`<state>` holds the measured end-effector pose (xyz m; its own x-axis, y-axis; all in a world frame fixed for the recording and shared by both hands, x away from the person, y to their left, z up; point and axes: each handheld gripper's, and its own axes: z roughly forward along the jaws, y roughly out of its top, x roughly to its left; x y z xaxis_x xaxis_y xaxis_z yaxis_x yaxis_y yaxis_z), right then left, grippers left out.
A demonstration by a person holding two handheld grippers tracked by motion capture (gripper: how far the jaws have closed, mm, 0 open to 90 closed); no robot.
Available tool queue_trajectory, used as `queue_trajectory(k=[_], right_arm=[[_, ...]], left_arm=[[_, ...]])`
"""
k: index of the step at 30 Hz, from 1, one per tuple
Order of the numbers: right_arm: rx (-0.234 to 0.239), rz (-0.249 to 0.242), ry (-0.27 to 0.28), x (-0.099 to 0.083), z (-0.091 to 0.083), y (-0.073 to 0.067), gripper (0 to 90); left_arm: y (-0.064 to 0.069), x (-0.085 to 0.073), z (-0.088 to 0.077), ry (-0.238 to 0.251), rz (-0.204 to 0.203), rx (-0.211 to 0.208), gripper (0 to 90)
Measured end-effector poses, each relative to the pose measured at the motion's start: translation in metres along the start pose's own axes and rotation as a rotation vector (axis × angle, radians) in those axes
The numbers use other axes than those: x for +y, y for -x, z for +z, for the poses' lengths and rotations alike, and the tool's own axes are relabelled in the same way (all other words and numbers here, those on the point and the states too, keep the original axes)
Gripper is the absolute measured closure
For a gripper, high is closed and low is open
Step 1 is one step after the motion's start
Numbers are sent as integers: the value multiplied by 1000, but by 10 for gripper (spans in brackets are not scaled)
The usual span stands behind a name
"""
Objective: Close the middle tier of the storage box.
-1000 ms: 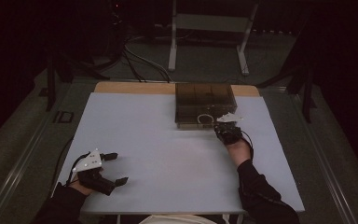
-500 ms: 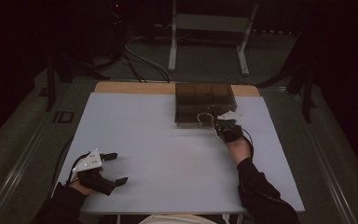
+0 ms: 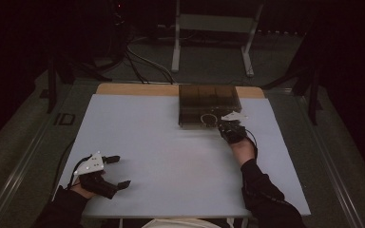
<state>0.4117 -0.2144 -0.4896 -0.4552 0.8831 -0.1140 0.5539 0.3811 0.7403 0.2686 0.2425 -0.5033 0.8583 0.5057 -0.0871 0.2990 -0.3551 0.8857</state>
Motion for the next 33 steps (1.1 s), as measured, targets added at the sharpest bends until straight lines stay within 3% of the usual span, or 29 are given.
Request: queue_trajectory(k=[33], right_arm=[[-4, 7, 2, 3, 5, 4, 897]], left_arm=[[-1, 0, -1, 7, -6, -3, 10]])
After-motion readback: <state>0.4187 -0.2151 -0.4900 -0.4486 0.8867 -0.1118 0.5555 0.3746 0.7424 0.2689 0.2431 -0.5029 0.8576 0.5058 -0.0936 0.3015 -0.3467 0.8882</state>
